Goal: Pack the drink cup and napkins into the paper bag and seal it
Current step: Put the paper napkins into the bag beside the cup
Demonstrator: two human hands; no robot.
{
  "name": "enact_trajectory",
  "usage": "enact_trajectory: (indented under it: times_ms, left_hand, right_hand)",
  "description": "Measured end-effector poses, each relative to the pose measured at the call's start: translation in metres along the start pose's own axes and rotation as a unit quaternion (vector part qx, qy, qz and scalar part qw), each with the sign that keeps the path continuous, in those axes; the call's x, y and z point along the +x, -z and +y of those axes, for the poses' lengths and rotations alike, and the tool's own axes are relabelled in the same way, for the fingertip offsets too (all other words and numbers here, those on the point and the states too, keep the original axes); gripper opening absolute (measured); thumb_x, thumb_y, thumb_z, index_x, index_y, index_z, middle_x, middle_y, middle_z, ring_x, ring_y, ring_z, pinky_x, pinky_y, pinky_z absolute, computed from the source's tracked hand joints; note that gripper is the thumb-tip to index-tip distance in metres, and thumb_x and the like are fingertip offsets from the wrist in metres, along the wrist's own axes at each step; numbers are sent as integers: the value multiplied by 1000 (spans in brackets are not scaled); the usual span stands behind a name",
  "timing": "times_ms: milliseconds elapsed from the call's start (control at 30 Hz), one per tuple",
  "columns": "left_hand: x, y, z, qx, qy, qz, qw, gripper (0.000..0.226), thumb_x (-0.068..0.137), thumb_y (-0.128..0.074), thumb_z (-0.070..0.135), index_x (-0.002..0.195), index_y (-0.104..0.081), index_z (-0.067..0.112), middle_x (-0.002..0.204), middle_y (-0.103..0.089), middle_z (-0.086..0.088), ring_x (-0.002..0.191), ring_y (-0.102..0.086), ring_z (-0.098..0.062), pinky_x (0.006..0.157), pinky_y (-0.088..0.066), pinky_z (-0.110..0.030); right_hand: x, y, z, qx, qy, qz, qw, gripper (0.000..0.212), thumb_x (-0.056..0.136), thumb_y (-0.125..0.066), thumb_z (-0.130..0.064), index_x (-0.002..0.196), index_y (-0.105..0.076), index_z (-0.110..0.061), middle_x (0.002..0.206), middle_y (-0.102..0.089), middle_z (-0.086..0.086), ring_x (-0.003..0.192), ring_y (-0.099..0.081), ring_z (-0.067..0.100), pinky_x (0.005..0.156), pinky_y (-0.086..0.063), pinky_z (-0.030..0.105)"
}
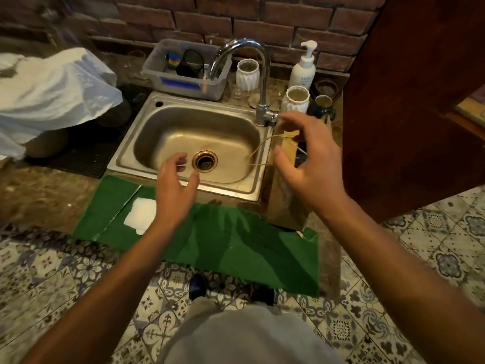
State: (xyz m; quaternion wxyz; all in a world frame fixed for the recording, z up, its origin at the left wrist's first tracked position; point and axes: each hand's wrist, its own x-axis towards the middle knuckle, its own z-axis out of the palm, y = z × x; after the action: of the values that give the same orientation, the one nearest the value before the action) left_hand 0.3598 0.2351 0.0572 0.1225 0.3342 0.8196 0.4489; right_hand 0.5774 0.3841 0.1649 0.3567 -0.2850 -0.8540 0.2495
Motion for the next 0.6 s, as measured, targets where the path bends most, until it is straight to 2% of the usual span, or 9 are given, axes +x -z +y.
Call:
enact_trajectory:
  times_ms: [100,233,400,500,600]
  left_hand:
    - [5,34,-41,30,1,32,999,39,96,-65,22,134,-57,20,129,-58,-6,117,-57,-22,99,-47,-39]
    - [13,79,-98,80,3,48,996,35,95,-63,22,129,-62,18,125,-62,-8,117,-56,-30,103,-45,-48]
    - [19,123,-155,101,37,37,994,36,96,-64,25,131,-62,19,131,-61,-11,123,-53,-30,103,-39,-39]
    - [21,141,-183,112,44,9,993,38,98,-65,30,133,-61,19,132,-59,-13,124,-52,-31,101,-37,-35]
    - [20,152,-213,136,73,-36,987,42,97,-66,37,136,-59,22,134,-58,-13,126,-50,-31,102,-39,-38]
  right_hand:
    - [3,-35,-22,13,15,-47,999,47,90,-67,-20,135,-57,-13,121,-64,3,112,-58,16,93,-52,39]
    - [4,-91,-53,21,2,-94,995,45,92,-67,-21,135,-56,-16,124,-61,-2,108,-57,6,89,-53,27]
    - [-1,-166,-73,23,-22,-151,988,47,90,-68,-25,135,-56,-17,129,-60,-1,109,-60,13,89,-55,39]
    - [-9,-205,-83,15,-69,-177,982,49,91,-68,-30,136,-56,-19,132,-58,-1,103,-61,12,88,-55,38]
    - [-19,-243,-86,-7,-155,-243,958,60,91,-70,-39,144,-47,-21,141,-54,0,106,-63,14,93,-54,40]
